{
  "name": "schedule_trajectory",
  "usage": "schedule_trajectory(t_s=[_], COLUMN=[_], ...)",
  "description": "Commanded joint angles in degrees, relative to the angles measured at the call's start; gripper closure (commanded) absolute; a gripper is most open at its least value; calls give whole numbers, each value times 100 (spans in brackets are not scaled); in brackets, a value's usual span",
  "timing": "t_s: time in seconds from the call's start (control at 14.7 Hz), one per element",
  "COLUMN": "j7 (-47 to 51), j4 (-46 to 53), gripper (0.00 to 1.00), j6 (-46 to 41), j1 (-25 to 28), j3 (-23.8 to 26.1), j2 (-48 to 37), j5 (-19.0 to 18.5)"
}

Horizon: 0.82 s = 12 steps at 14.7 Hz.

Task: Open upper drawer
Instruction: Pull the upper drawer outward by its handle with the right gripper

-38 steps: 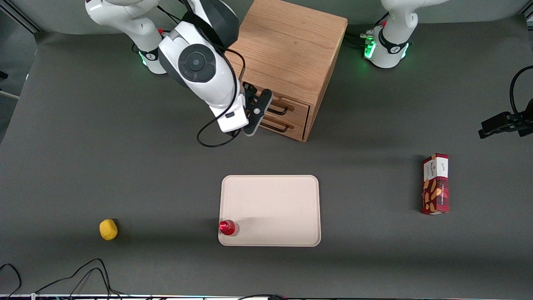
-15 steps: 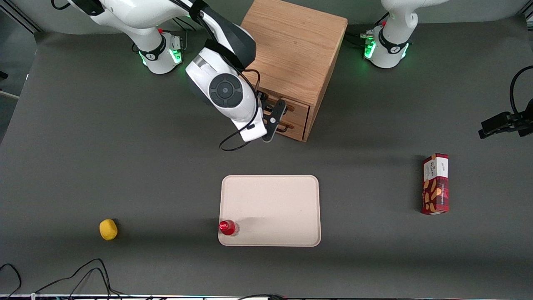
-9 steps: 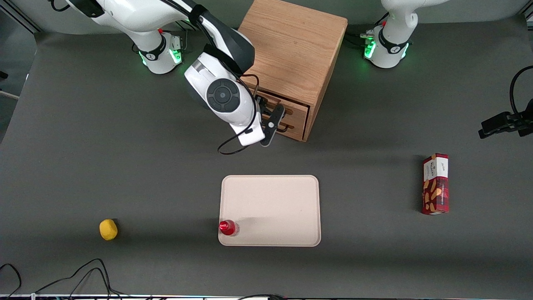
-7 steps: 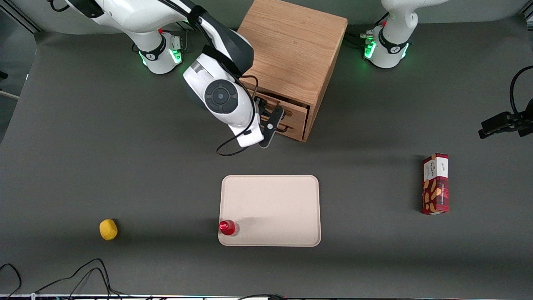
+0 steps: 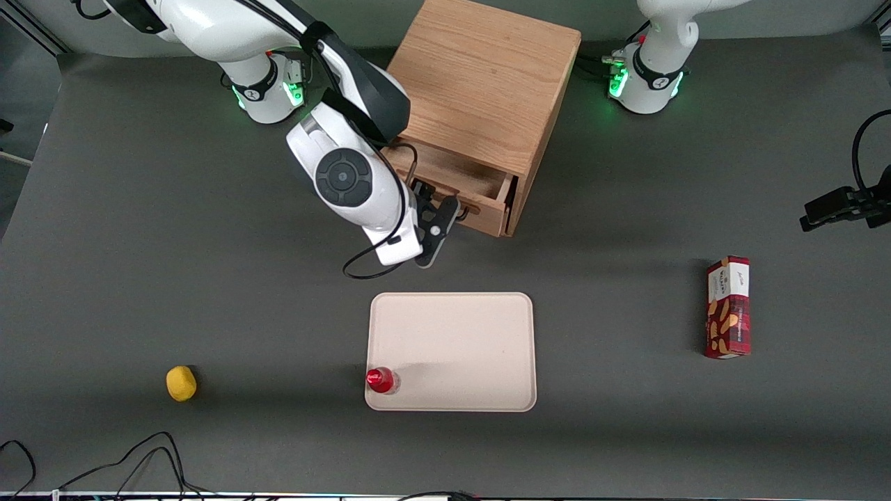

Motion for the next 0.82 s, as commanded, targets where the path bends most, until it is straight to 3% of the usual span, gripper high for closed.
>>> schedule_trajectory(t_s=[0.0,0.75], j7=[-250,-453], j4=[247,466], gripper=[0,0], j6=[87,386], j1=[34,-28], j3=[-135,-514], j2=[187,275], j5=[-52,-52])
